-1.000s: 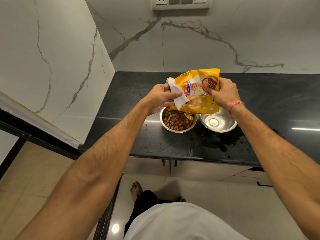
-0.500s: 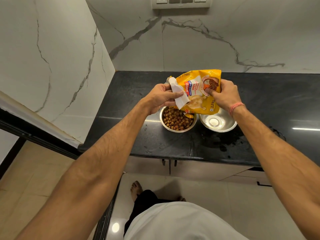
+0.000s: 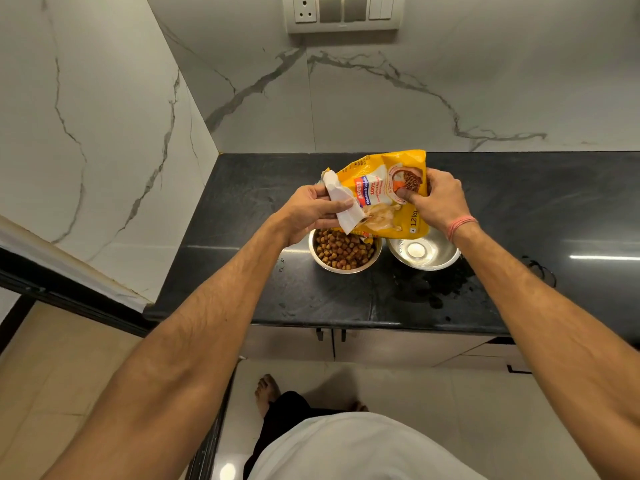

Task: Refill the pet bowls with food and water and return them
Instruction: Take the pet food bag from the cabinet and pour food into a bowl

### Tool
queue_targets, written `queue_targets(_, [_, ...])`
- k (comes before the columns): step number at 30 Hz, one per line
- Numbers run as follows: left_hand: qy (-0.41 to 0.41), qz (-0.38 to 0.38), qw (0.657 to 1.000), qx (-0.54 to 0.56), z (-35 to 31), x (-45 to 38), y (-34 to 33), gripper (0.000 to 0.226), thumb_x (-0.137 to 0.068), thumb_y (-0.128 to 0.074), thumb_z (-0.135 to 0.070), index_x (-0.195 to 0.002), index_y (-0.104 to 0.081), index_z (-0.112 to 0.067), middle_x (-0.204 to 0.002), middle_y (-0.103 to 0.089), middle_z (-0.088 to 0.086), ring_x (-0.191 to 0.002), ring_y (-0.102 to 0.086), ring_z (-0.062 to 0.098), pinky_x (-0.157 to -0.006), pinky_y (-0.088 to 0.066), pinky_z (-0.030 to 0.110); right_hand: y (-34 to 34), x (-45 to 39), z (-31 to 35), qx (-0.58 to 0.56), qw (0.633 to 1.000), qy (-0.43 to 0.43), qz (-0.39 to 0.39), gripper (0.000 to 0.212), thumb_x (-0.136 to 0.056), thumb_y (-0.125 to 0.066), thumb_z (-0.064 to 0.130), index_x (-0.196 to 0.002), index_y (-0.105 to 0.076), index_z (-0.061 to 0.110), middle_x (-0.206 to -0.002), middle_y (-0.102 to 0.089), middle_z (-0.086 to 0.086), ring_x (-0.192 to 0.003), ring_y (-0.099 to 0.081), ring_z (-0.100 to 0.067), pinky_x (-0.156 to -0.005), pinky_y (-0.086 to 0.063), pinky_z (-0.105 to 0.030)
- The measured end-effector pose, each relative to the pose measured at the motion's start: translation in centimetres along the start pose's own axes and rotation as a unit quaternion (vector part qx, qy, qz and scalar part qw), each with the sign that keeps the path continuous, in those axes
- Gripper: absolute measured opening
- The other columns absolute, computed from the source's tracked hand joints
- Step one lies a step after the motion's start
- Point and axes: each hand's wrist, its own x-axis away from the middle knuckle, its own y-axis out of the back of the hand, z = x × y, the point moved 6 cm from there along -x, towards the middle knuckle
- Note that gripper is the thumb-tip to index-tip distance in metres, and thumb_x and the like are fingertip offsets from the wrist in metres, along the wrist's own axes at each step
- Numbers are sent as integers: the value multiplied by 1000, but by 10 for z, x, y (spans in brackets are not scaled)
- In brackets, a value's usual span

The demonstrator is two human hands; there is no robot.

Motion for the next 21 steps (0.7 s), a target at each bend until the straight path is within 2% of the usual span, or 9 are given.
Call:
queue_targets(10, [-3,8,1000,8,0,3,-2,31,-97,-80,-11,-126,-71,-16,-121,-82,5,-112,-81,24,-91,-68,39,3,7,4,4,1000,18,-19,48,-92,-84,35,-134,-73,14,-126,-77,-7,-115,-73,-26,-102,-60,-48])
queue_targets(16, [11,-7,1000,11,7,7,1,32,-96,-82,-13,-127,-72,-13,-121,-81,8,-111,-81,27,-81,-69,34,4,11,8,24,999,32,-25,46,-90,-86,38,-130,-75,16,-121,-79,-5,-110,-75,-23,-98,-61,-45])
queue_targets(21, [6,-12,1000,11,7,9,1,43,-95,-83,-13,-136,-70,-8,-126,-80,10,-110,-81,26,-83,-69,36,1,14,9,21,999,27,-37,46,-91,-85,38,-130,-74,17,-123,-78,-6,-111,-74,-25,-98,-61,-46])
